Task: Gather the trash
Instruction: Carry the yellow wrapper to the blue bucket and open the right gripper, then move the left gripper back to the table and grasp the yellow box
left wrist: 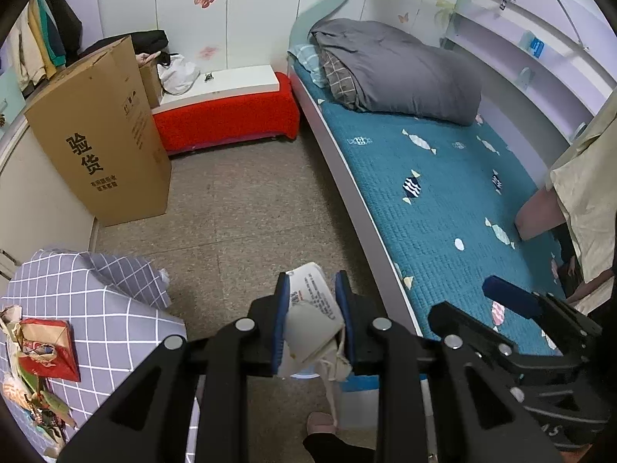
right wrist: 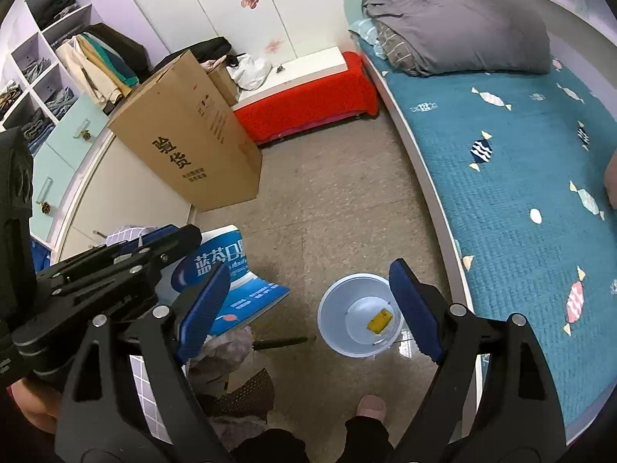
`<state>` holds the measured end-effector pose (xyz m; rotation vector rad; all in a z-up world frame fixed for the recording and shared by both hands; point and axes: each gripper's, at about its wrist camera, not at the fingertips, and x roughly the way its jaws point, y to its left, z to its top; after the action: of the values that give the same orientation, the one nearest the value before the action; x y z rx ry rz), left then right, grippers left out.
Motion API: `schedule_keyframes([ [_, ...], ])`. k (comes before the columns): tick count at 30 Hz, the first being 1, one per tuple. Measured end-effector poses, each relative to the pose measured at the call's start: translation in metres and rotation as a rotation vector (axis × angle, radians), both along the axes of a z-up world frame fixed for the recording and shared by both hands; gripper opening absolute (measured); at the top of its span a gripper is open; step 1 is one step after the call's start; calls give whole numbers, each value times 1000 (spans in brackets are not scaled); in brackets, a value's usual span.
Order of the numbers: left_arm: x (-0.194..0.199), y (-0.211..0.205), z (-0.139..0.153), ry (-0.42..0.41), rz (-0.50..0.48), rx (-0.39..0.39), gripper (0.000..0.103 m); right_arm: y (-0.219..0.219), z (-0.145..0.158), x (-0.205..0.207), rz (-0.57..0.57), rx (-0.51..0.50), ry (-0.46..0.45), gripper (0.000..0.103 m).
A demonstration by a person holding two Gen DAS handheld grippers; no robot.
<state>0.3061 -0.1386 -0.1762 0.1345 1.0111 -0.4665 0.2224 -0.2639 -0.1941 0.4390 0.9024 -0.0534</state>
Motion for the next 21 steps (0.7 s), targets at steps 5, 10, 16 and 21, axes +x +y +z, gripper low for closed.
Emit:
schedule_keyframes([
  [5,-1,1,4,-33,41,-20,68,-8,1,-5,-29,4,-3,83],
  [10,-6,6,10,-59,70,-5,73,-3,6,-10,-9,9,-15,83],
  [16,-22,35,26,-101,148,1,76,17,18,-11,61,-10,-49,85],
  [21,-39,72,45,-156,236,39,79,54,33,-11,161,-23,-94,86],
])
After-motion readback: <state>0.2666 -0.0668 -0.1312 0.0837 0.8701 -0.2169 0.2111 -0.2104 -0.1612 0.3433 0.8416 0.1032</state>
